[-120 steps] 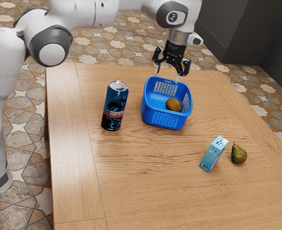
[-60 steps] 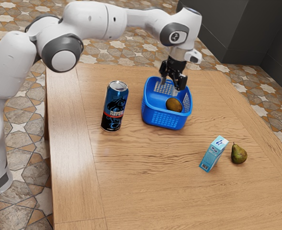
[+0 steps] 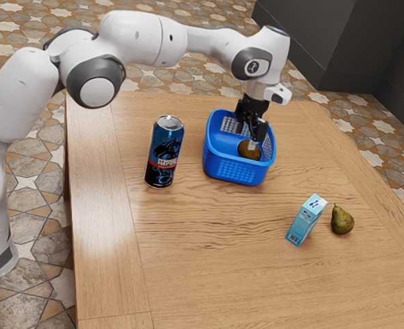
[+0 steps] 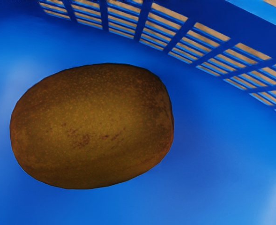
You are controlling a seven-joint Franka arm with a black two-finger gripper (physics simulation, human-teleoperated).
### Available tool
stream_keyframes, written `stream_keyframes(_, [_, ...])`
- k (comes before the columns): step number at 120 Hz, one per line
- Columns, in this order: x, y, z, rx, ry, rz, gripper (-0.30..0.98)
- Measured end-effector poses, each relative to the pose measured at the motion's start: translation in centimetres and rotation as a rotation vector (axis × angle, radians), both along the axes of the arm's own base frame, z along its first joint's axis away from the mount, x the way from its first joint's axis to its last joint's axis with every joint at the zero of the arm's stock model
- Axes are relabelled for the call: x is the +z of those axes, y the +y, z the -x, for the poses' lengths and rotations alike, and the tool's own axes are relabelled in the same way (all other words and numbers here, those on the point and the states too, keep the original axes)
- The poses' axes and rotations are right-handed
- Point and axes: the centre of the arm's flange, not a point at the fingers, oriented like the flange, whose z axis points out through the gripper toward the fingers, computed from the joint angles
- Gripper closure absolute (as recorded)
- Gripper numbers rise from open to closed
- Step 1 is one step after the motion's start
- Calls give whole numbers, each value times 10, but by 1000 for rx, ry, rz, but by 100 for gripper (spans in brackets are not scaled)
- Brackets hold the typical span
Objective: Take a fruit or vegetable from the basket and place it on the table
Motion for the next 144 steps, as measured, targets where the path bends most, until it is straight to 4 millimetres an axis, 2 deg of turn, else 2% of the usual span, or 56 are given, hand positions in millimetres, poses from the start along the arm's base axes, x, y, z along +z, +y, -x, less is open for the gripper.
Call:
stream_keyframes(23, [-4, 19, -1, -14, -16, -5, 0])
stream_keyframes(45, [-15, 15, -8, -51, -33, 2, 0])
stream_keyframes(110, [-50, 20, -26, -93, -85, 2, 0])
stream_keyframes(133, [-59, 20, -28, -96, -84, 14, 4])
stream_keyframes(144, [-59, 19, -28, -96, -90, 15, 13])
